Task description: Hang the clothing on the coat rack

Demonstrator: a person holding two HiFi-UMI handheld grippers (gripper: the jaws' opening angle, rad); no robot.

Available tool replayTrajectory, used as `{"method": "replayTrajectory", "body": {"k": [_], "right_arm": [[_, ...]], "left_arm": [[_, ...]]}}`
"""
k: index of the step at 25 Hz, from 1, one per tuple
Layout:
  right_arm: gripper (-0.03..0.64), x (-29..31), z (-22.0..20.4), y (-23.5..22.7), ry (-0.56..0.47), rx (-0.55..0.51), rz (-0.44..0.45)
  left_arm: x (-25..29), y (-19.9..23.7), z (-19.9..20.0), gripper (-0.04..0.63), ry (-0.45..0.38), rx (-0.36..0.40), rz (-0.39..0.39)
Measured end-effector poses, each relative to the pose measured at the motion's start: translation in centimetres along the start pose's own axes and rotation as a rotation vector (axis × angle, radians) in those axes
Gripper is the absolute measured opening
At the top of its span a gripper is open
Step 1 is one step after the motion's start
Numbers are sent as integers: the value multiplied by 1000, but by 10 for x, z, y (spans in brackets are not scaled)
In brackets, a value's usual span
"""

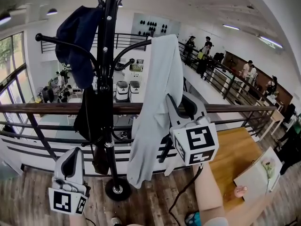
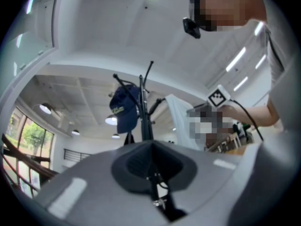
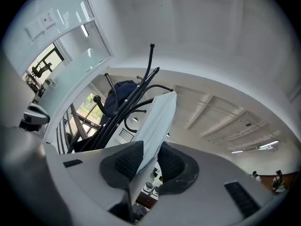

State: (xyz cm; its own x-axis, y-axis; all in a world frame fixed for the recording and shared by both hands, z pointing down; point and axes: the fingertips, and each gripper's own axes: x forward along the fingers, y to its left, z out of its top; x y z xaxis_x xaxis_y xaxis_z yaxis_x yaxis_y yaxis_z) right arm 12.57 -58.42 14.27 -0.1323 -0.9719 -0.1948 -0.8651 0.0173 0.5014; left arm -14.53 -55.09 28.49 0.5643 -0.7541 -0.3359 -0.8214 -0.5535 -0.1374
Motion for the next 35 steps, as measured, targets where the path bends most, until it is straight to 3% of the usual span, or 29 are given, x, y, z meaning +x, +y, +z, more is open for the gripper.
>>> {"method": "replayTrajectory", "body": {"k": [7, 13, 20, 35], "right_arm": [[79, -45, -16, 11, -14, 58, 25], [0, -86, -29, 19, -21, 104, 47], [0, -134, -49, 25, -35, 181, 89], [2, -209, -93, 22, -20, 260, 90]], "left_arm": [[-21, -28, 7, 6, 5, -1, 2], [-42, -55, 15, 6, 6, -1, 12], [-62, -87, 23, 6, 17, -2, 27], [-77, -145, 22, 6, 47, -10, 30]]}}
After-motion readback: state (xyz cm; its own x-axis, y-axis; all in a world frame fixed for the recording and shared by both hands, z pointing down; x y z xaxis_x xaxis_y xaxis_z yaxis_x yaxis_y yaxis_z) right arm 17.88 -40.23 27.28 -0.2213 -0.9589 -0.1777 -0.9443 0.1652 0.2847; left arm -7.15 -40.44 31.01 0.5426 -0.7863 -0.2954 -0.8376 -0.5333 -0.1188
